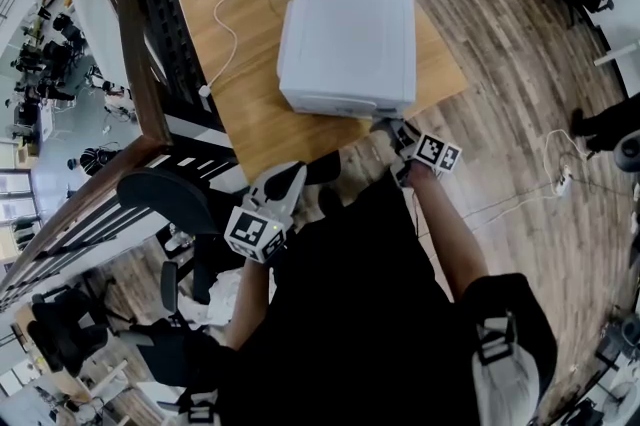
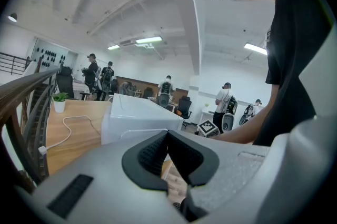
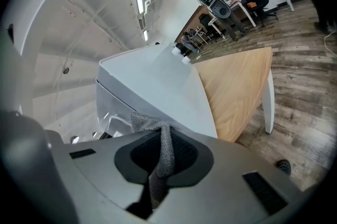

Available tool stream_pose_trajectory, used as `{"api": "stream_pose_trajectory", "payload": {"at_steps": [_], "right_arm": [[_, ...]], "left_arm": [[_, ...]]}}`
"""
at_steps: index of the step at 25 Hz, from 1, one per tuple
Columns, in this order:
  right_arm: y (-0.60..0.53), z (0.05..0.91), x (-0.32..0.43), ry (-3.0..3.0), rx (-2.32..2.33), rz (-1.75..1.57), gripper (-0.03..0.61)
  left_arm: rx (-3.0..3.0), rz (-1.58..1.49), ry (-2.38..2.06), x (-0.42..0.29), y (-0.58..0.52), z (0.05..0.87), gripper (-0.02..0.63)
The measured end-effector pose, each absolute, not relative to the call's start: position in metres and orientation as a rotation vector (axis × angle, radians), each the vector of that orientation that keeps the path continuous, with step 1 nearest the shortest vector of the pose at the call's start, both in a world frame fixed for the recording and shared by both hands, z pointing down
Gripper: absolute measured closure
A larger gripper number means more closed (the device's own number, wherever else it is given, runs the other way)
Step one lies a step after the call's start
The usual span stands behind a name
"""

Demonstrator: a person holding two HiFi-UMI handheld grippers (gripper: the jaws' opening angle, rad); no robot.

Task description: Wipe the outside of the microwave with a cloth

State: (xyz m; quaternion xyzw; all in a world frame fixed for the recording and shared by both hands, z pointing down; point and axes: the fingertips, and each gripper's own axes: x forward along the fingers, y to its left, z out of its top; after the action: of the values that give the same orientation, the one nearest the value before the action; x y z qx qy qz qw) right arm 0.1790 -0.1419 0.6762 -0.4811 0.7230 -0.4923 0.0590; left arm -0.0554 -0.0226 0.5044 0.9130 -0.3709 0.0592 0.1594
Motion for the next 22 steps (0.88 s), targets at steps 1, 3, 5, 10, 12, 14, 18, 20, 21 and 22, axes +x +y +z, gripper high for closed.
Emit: {"api": "stream_pose_trajectory", "payload": {"at_steps": [1, 3, 5, 10, 12, 14, 18, 20, 21, 22], "right_arm": [[-0.143, 0.677, 0.179, 2.196, -1.454, -1.487, 0.561], [-0.143, 0.682, 0.179, 2.198, -1.453, -1.491, 0.561], [-0.142, 0.688, 0.179, 2.193, -1.465, -1.503, 0.561], [-0.143, 0.708, 0.18, 2.191, -1.496, -1.55, 0.561], [-0.142, 0.714, 0.18, 2.193, -1.499, -1.569, 0.561], [-0.141, 0.72, 0.18, 2.195, -1.497, -1.584, 0.561], [-0.142, 0.731, 0.18, 2.215, -1.513, -1.604, 0.561], [-0.143, 0.736, 0.18, 2.231, -1.515, -1.618, 0.561], [-0.142, 0.739, 0.18, 2.234, -1.511, -1.626, 0.561], [-0.142, 0.742, 0.18, 2.235, -1.507, -1.635, 0.561]], "left_arm": [[2.607, 0.173, -1.058, -0.054, -0.022, 0.505, 0.612], [2.6, 0.173, -1.058, -0.052, -0.021, 0.505, 0.612], [2.603, 0.164, -1.064, -0.052, -0.021, 0.504, 0.612], [2.579, 0.162, -1.097, -0.056, -0.021, 0.506, 0.612], [2.577, 0.17, -1.105, -0.057, -0.019, 0.509, 0.612], [2.579, 0.178, -1.11, -0.057, -0.018, 0.511, 0.612], [2.552, 0.17, -1.126, -0.057, -0.019, 0.511, 0.612], [2.55, 0.178, -1.134, -0.058, -0.019, 0.512, 0.612], [2.548, 0.181, -1.137, -0.058, -0.018, 0.512, 0.612], [2.548, 0.18, -1.139, -0.057, -0.018, 0.512, 0.612]]}}
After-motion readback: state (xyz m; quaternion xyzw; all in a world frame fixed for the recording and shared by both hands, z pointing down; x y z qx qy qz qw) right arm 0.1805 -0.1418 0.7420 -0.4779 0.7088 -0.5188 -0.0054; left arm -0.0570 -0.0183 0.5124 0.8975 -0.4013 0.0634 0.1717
